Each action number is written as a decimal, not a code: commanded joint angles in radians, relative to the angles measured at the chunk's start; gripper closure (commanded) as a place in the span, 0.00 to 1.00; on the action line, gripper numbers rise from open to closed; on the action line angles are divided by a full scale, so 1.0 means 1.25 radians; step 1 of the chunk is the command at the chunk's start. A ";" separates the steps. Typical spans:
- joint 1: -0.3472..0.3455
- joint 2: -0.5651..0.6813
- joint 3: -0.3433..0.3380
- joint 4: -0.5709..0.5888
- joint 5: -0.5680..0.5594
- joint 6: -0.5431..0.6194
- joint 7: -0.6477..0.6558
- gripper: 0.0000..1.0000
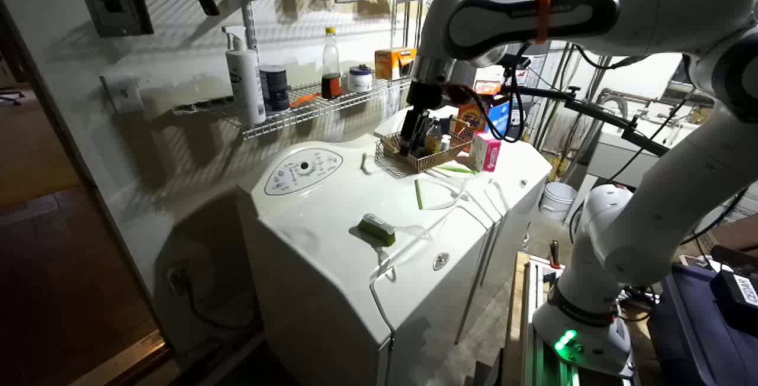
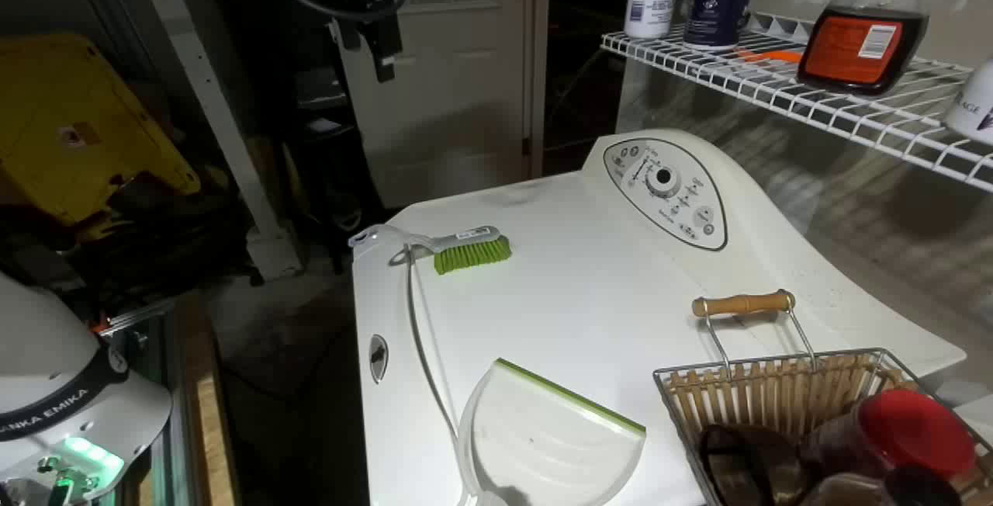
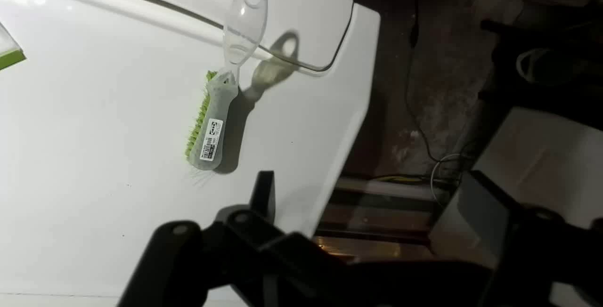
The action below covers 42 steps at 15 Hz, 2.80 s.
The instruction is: Use the brush to sweep the top of the washer
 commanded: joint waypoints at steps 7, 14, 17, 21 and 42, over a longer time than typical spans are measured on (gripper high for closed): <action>-0.021 0.011 0.022 -0.001 -0.006 0.001 0.009 0.00; -0.034 0.063 0.097 -0.097 -0.075 0.033 0.146 0.00; -0.045 0.094 0.119 -0.143 -0.151 0.075 0.223 0.00; -0.050 0.133 0.123 -0.197 -0.209 0.179 0.263 0.00; -0.050 0.234 0.125 -0.272 -0.349 0.342 0.474 0.56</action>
